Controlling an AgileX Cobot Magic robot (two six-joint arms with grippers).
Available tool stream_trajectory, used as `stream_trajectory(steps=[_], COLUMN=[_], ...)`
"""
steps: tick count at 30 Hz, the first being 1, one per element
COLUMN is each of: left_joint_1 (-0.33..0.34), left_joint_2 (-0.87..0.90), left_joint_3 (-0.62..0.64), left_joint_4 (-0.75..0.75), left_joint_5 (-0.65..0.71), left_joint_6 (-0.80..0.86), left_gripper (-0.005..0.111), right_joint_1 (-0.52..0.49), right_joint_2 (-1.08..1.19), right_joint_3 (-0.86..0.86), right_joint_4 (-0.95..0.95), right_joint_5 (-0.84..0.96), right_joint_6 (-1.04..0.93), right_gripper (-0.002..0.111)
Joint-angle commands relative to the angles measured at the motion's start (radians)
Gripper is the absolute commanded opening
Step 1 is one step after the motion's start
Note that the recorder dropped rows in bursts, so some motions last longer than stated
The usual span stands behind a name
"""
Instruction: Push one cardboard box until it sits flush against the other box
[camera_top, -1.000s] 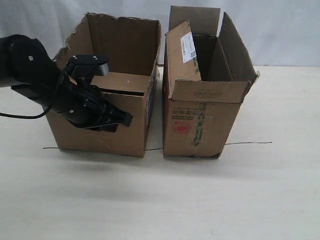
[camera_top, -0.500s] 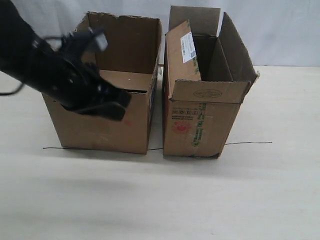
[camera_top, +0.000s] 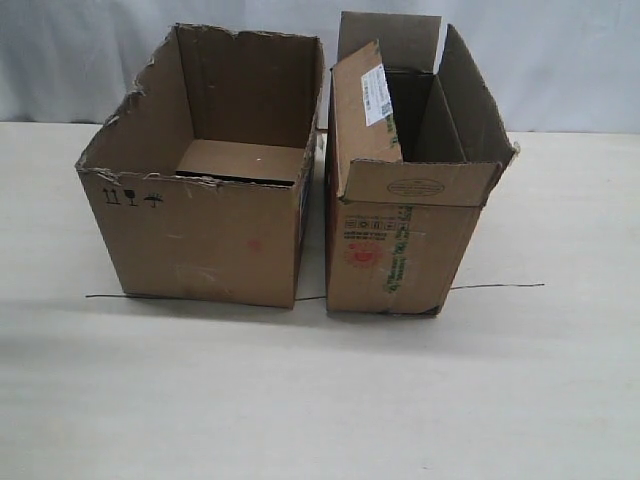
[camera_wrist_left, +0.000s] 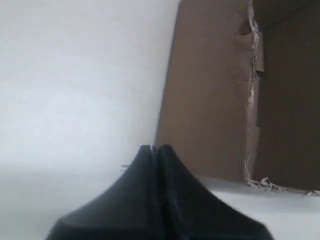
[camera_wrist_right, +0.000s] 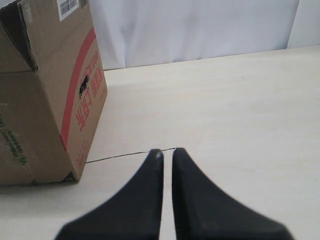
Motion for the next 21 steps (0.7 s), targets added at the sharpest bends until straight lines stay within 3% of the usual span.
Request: stream_trajectory(steps=[1, 8, 13, 21], left_joint_1=[0.045, -0.09, -0.154, -0.196], left_joint_2=[0.259, 0.474, 0.59, 0.606], left_joint_3=[0.001, 0.001, 0.001, 0.001], left_joint_4=[-0.296, -0.393, -0.518, -0.551], left_joint_5=[0.018, -0.144, -0.15, -0.2], left_joint_6=[0.193, 0.344, 0.454, 0.478], left_gripper=[0.0, 0.0, 0.0, 0.0], right_joint_1=[0.002, 0.002, 0.002, 0.002], right_joint_2=[-0.004, -0.004, -0.004, -0.004], right_joint_3=[0.003, 0.003, 0.003, 0.003], right_joint_4=[-0.001, -0.001, -0.001, -0.001], right_joint_5=[-0.001, -0.001, -0.001, -0.001], right_joint_6=[-0.004, -0.004, -0.004, -0.004], right_gripper=[0.005, 0.005, 0.005, 0.005])
